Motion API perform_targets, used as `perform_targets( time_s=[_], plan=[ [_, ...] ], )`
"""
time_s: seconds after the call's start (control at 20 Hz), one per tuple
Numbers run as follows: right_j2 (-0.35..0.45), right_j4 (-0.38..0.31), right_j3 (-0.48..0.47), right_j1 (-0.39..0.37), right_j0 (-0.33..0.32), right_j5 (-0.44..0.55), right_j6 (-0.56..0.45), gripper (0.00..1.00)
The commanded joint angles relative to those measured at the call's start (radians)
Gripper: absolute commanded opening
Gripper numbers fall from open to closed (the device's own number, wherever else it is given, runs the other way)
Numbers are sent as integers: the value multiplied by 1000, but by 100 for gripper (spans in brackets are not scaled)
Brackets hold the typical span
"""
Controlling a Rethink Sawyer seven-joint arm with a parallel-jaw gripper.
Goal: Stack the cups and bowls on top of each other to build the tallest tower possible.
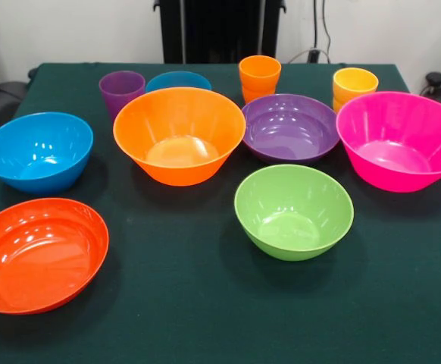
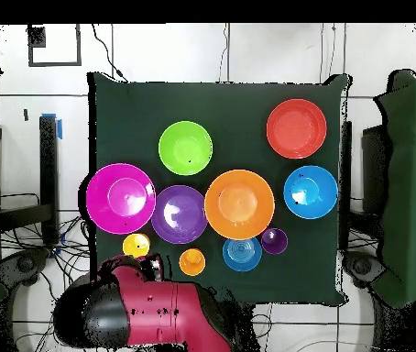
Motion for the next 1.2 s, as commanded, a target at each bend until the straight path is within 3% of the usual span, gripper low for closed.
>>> perform_targets(
  time_s=[0.05, 0.2, 0.55, 1.2],
  plan=[
    [20, -25, -93, 64, -22, 154, 120, 100],
    [19, -45, -127, 83, -19, 192, 117, 100],
    [29, -68, -1, 185, -40, -62, 111, 100],
    [29, -75, 45, 281, -44, -247, 127, 100]
  ],
)
